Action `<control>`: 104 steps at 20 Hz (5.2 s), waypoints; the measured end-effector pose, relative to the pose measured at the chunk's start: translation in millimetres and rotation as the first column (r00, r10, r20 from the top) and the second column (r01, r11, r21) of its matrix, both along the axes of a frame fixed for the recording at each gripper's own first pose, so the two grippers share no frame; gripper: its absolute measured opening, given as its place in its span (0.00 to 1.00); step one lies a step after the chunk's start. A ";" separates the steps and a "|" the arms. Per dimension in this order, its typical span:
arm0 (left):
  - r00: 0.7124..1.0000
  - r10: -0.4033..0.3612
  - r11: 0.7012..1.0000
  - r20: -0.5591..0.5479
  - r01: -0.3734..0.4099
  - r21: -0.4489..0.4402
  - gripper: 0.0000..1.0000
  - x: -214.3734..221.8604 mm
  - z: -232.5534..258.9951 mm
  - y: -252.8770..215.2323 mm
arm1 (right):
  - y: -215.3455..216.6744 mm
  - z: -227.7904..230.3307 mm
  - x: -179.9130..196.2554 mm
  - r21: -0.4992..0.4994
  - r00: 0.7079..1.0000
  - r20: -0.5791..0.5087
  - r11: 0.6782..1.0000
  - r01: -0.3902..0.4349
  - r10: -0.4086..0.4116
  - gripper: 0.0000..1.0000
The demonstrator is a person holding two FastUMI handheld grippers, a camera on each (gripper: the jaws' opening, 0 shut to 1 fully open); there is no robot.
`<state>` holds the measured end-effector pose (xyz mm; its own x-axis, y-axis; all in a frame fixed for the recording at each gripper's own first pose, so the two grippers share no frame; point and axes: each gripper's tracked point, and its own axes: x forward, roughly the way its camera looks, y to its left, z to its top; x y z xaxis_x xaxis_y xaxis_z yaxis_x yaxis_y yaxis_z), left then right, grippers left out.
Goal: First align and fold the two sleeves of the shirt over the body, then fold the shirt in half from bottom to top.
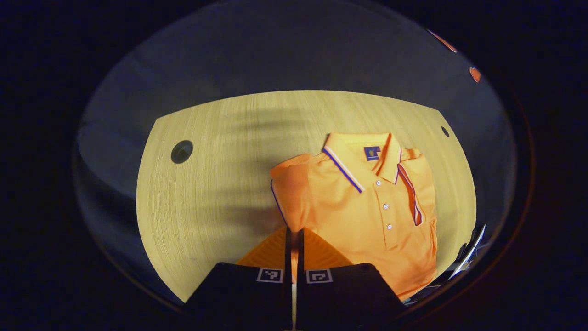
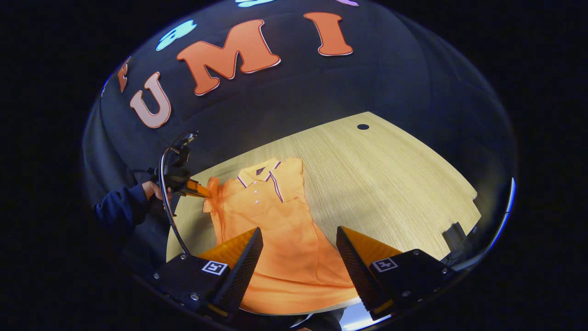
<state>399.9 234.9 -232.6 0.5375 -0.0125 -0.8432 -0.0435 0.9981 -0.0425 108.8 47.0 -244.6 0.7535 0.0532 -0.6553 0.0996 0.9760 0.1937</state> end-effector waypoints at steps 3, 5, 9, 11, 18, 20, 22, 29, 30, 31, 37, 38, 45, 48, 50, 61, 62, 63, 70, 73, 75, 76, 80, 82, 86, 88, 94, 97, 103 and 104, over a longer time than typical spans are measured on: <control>0.999 -0.048 0.999 0.012 0.048 -0.010 0.07 11.8 0.3 -27.9 | 1.3 2.7 -2.4 0.001 1.000 0.006 1.000 0.007 -0.007 0.98; 0.994 -0.099 0.992 0.035 0.101 -0.074 0.13 17.7 2.0 -55.4 | -0.6 4.9 -8.2 -0.001 1.000 0.011 1.000 0.016 -0.016 0.98; 0.978 -0.179 0.966 0.104 0.194 -0.170 0.33 15.2 12.3 -91.6 | -2.5 8.8 -14.3 -0.021 0.999 0.027 0.999 0.032 -0.032 0.98; 0.969 -0.201 0.963 0.142 0.222 -0.151 0.57 10.5 17.6 -94.1 | -1.8 10.1 -16.1 -0.021 0.999 0.028 0.999 0.032 -0.031 0.98; 0.924 -0.193 0.974 0.330 0.221 -0.049 0.96 -34.1 70.3 -100.6 | 8.0 21.5 2.6 -0.036 0.994 0.098 0.998 -0.053 0.057 0.99; 0.907 -0.166 0.980 0.387 0.194 -0.034 0.96 -55.2 91.7 -106.1 | 10.0 27.5 7.6 -0.051 0.988 0.115 0.994 -0.099 0.105 0.99; 0.874 -0.142 0.987 0.464 0.163 -0.006 0.97 -73.7 113.9 -109.2 | 10.4 38.4 13.9 -0.064 0.978 0.147 0.988 -0.141 0.149 0.99; 0.797 -0.082 0.997 0.599 0.065 0.050 0.98 -152.4 143.1 -121.3 | 10.2 36.2 13.7 -0.089 0.941 0.165 0.955 -0.283 0.294 0.99; 0.802 -0.067 0.998 0.593 0.045 0.052 0.98 -161.5 138.4 -121.1 | 9.2 32.4 11.1 -0.093 0.936 0.155 0.948 -0.304 0.315 0.99; 0.807 -0.045 0.999 0.588 0.019 0.050 0.98 -171.8 134.9 -121.0 | 7.0 27.9 8.0 -0.096 0.932 0.144 0.942 -0.322 0.333 0.99; 0.873 0.063 0.994 0.483 -0.099 0.049 0.98 -245.2 83.9 -116.6 | -6.8 -12.1 -15.0 -0.063 0.911 0.031 0.910 -0.409 0.412 0.99; 0.881 0.083 0.992 0.466 -0.117 0.043 0.98 -257.3 73.8 -116.9 | -13.5 -20.0 -22.6 -0.058 0.908 0.013 0.906 -0.418 0.420 0.99; 0.933 0.195 0.977 0.303 -0.213 0.026 0.99 -321.6 14.4 -120.7 | -35.7 -64.0 -64.5 -0.026 0.875 -0.096 0.878 -0.478 0.474 0.99; 0.951 0.220 0.975 0.217 -0.223 -0.013 0.99 -345.7 -11.6 -132.3 | -43.5 -81.3 -80.7 -0.014 0.870 -0.139 0.877 -0.480 0.473 0.99; 0.962 0.213 0.976 0.171 -0.217 0.004 0.99 -353.2 -29.8 -133.6 | -49.9 -98.0 -87.4 -0.024 0.863 -0.183 0.875 -0.483 0.472 0.99; 0.989 0.146 0.989 -0.027 -0.145 0.036 0.99 -379.5 -110.0 -140.5 | -74.5 -165.7 -106.1 -0.091 0.836 -0.347 0.872 -0.481 0.425 0.98; 0.989 0.142 0.989 -0.041 -0.141 0.037 0.99 -380.2 -117.4 -139.3 | -75.4 -168.4 -104.2 -0.097 0.836 -0.350 0.872 -0.481 0.422 0.98; 0.989 0.137 0.990 -0.057 -0.135 0.038 0.99 -381.8 -122.2 -139.6 | -76.9 -172.4 -102.8 -0.104 0.835 -0.360 0.871 -0.480 0.417 0.98; 0.979 0.127 0.992 -0.162 -0.122 0.043 0.99 -390.9 -148.6 -145.0 | -77.5 -192.2 -102.2 -0.144 0.808 -0.435 0.855 -0.498 0.397 0.96; 0.978 0.118 0.992 -0.173 -0.110 0.056 0.99 -389.8 -149.2 -145.6 | -67.4 -194.4 -111.3 -0.153 0.790 -0.459 0.840 -0.520 0.406 0.94; 0.974 0.132 0.991 -0.185 -0.124 0.054 0.99 -390.8 -151.5 -144.9 | -64.7 -195.8 -116.5 -0.167 0.780 -0.485 0.834 -0.527 0.396 0.82; 0.973 0.135 0.990 -0.185 -0.127 0.054 0.99 -389.8 -150.3 -145.3 | -63.6 -196.8 -121.0 -0.155 0.767 -0.507 0.833 -0.531 0.394 0.83; 0.975 0.128 0.991 -0.184 -0.119 0.054 0.98 -390.6 -149.7 -145.9 | -73.2 -194.3 -121.2 -0.148 0.763 -0.554 0.863 -0.484 0.333 0.63; 0.975 0.129 0.991 -0.179 -0.121 0.054 0.97 -391.2 -150.9 -145.5 | -73.4 -193.9 -121.6 -0.101 0.783 -0.537 0.898 -0.428 0.313 0.42; 0.976 0.153 0.988 -0.155 -0.148 0.044 0.73 -383.9 -150.7 -149.0 | -76.9 -190.9 -117.6 -0.098 0.821 -0.518 0.937 -0.335 0.239 0.27; 0.982 0.128 0.992 -0.136 -0.125 0.030 0.48 -379.6 -148.6 -159.1 | -61.1 -195.5 -121.7 -0.056 0.800 -0.520 0.922 -0.382 0.300 0.13; 0.988 0.067 0.998 -0.141 -0.067 0.001 0.01 -379.4 -144.7 -159.8 | -26.9 -183.6 -123.7 0.084 0.803 -0.453 0.916 -0.393 0.386 0.01; 0.993 0.069 0.998 -0.097 -0.069 -0.002 0.01 -371.2 -129.8 -153.3 | -19.1 -182.1 -114.8 0.082 0.803 -0.446 0.911 -0.404 0.396 0.00; 0.999 0.051 0.998 -0.007 -0.051 -0.040 0.01 -350.9 -94.7 -148.1 | -8.4 -158.8 -79.3 0.090 0.853 -0.364 0.926 -0.368 0.374 0.01; 0.999 0.044 0.998 0.007 -0.044 -0.047 0.01 -346.3 -88.7 -147.9 | -3.9 -154.3 -72.9 0.101 0.857 -0.347 0.923 -0.370 0.382 0.01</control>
